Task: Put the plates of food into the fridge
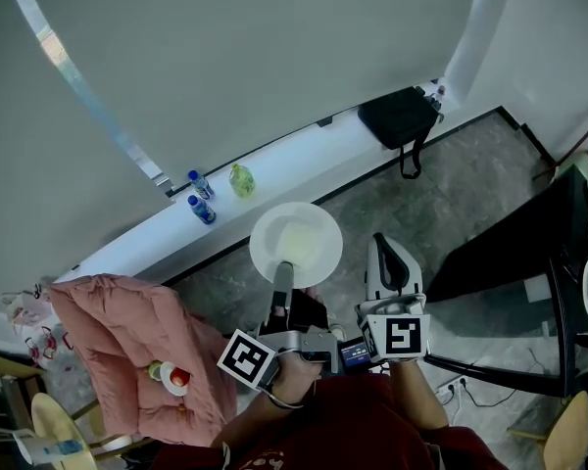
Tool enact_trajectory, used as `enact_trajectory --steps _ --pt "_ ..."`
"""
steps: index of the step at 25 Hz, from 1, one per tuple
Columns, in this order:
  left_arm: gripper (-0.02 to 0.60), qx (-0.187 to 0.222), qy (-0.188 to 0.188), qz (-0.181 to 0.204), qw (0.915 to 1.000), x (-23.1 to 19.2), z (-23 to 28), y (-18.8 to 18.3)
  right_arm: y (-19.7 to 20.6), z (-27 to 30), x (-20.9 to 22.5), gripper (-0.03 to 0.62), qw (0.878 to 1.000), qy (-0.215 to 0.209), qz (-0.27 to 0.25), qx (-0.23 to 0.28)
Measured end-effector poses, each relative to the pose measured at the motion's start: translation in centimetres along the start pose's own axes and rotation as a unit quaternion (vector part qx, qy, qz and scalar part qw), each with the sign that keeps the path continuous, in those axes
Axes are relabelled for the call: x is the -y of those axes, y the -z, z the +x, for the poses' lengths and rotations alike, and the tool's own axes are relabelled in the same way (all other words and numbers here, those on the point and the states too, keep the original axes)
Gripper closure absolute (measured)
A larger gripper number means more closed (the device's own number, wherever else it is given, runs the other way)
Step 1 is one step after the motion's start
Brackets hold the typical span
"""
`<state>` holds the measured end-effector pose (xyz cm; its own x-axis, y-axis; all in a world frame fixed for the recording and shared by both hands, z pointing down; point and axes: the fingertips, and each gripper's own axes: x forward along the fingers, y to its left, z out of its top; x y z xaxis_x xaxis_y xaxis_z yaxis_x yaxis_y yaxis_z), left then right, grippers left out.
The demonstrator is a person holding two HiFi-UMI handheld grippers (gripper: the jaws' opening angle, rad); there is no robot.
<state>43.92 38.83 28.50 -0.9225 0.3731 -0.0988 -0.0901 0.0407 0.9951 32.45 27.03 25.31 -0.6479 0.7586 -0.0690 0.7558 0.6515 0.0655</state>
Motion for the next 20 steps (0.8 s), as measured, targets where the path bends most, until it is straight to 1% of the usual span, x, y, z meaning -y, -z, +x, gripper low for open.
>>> enact_trajectory --steps 7,13,20 --pt "0.518 -0.011 0.003 -0.005 0.9999 0.4 4.3 1.9 0.2 2.7 3.4 0.582 1.0 0.003 0.0 0.003" --pt "0.518 -0.019 0.005 -0.009 0.9998 0.1 8.4 4.3 0.7 5.1 7.3 0.582 1.0 0.009 0.001 0.003" --pt "0.518 -0.02 0.002 -0.015 0.9997 -0.9 11.6 5.5 1.2 7.7 9.6 0.582 1.0 0.007 0.004 -0.001"
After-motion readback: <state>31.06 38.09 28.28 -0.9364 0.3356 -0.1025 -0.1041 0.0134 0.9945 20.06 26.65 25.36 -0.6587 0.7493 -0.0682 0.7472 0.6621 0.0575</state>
